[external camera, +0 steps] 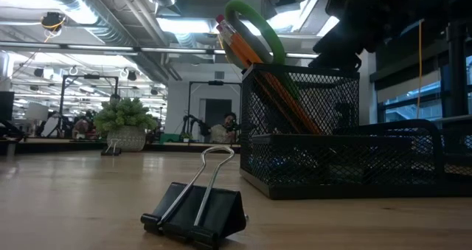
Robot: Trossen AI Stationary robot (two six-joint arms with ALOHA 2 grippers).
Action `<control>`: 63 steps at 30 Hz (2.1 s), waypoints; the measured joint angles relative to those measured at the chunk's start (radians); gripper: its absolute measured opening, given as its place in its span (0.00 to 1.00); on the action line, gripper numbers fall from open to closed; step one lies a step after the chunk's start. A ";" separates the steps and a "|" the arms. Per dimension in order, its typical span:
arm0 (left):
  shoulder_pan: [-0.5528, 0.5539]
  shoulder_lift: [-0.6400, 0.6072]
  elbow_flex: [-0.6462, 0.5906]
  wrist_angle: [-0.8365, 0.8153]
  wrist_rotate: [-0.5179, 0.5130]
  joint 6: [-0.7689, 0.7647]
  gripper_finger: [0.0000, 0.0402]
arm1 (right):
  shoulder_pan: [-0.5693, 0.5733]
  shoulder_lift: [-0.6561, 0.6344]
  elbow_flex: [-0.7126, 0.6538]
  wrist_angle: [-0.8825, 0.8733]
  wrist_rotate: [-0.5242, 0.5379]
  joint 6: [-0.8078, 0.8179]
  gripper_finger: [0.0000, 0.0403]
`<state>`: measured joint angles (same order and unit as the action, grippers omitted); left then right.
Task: Pick and place office supplies into organizer
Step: Put the eraser into the bottom left slot of the desk organizer
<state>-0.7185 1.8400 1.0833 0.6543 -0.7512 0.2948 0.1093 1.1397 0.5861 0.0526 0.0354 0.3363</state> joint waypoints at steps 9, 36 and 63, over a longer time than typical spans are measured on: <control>0.024 0.036 -0.112 0.180 0.130 0.126 0.04 | 0.000 0.000 0.000 -0.044 0.086 -0.002 0.47; 0.073 0.309 -0.112 0.426 0.028 0.104 0.04 | -0.001 0.000 0.000 -0.084 0.097 -0.001 0.47; 0.166 0.380 -0.111 0.417 0.087 -0.002 0.04 | -0.001 0.000 0.000 -0.082 0.097 -0.001 0.47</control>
<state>-0.5526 2.2204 0.9727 1.0717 -0.6639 0.2927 0.1085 1.1397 0.5861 -0.0292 0.1326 0.3355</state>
